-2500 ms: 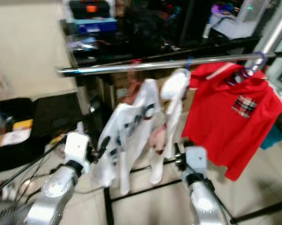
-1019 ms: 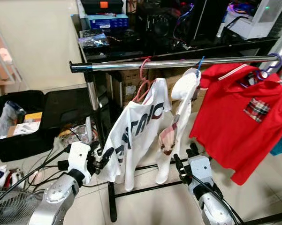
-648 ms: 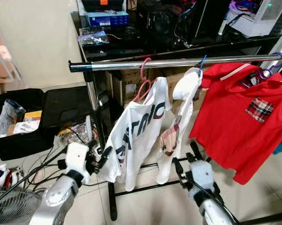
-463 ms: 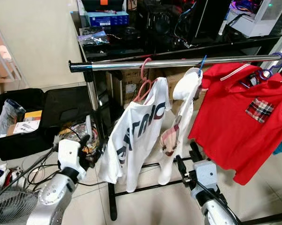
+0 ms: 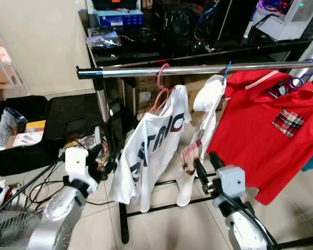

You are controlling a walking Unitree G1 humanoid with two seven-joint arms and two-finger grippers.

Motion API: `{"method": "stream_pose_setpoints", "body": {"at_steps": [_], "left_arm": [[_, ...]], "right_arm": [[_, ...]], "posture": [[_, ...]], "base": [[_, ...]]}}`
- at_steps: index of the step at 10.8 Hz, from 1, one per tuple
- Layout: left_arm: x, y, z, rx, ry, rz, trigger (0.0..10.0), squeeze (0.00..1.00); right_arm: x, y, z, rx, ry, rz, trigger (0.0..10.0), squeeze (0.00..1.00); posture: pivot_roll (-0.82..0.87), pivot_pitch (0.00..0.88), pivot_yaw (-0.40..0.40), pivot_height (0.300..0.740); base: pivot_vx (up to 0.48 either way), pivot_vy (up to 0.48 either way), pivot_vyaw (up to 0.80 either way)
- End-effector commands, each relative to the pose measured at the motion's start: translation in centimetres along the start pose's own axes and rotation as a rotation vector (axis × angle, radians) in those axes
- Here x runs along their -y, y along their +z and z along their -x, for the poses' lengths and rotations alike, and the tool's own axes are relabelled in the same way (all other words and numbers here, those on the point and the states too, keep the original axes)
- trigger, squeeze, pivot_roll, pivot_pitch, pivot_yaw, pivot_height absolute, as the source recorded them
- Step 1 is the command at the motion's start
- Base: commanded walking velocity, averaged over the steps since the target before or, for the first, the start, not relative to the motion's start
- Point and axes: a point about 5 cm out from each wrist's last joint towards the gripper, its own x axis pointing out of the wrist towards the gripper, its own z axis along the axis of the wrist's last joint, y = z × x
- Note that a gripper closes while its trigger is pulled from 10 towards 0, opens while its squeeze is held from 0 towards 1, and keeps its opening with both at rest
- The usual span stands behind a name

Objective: Hang hanger

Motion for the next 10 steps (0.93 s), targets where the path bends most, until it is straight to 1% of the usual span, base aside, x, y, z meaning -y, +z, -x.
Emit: {"method": "stream_pose_setpoints", "body": {"at_steps": [1, 2, 3, 4, 6, 7, 8, 9, 10], "left_arm": [[-0.1, -0.4, 0.2, -0.020, 0.018, 0.018, 10.0, 0.00], [-0.4, -0.8, 0.4, -0.053, 0.043, 0.005, 10.0, 0.00], [-0.5, -0.9, 0.5, -0.066, 0.046, -0.003, 10.0, 0.00], [-0.5, -0.8, 0.5, -0.067, 0.042, -0.038, 10.0, 0.00], [-0.5, -0.2, 0.1, -0.034, 0.034, -0.088, 10.0, 0.00], [-0.6, 0.0, -0.3, -0.036, 0.006, -0.135, 10.0, 0.00], [-0.7, -0.3, -0.9, -0.077, -0.031, -0.122, 10.0, 0.00], [-0.7, -0.3, -1.5, -0.089, -0.054, -0.130, 10.0, 0.00], [-0.5, -0.5, -1.9, -0.109, -0.096, -0.134, 10.0, 0.00]], "right_arm": [[-0.1, -0.9, 0.7, -0.049, -0.006, -0.015, 10.0, 0.00], [-0.2, -0.9, 0.8, -0.058, -0.010, -0.023, 10.0, 0.00], [-0.2, -0.8, 0.8, -0.062, -0.012, -0.026, 10.0, 0.00], [-0.2, -0.8, 0.7, -0.064, -0.012, -0.025, 10.0, 0.00], [0.0, -0.3, 0.2, -0.042, -0.046, -0.010, 10.0, 0.00], [0.3, 0.2, -0.3, -0.020, -0.092, -0.005, 10.0, 0.00], [0.4, 0.6, -0.7, -0.004, -0.129, -0.017, 10.0, 0.00], [0.0, 0.8, -1.0, 0.007, -0.130, -0.024, 10.0, 0.00], [-0.2, 1.1, -1.3, 0.021, -0.128, -0.028, 10.0, 0.00]], "posture": [[0.11, 0.093, -0.056, 0.740], [0.10, 0.091, -0.057, 0.740], [0.10, 0.090, -0.058, 0.740], [0.10, 0.087, -0.057, 0.740], [0.10, 0.085, -0.058, 0.740], [0.10, 0.085, -0.060, 0.740], [0.10, 0.085, -0.060, 0.740], [0.10, 0.085, -0.060, 0.740], [0.10, 0.085, -0.060, 0.740]], "base": [[0.000, 0.000, 0.00], [0.000, 0.000, 0.00], [0.000, 0.000, 0.00], [0.000, 0.000, 0.00], [0.000, 0.000, 0.00], [0.000, 0.000, 0.00], [0.000, 0.000, 0.00], [0.000, 0.000, 0.00], [0.000, 0.000, 0.00]]}}
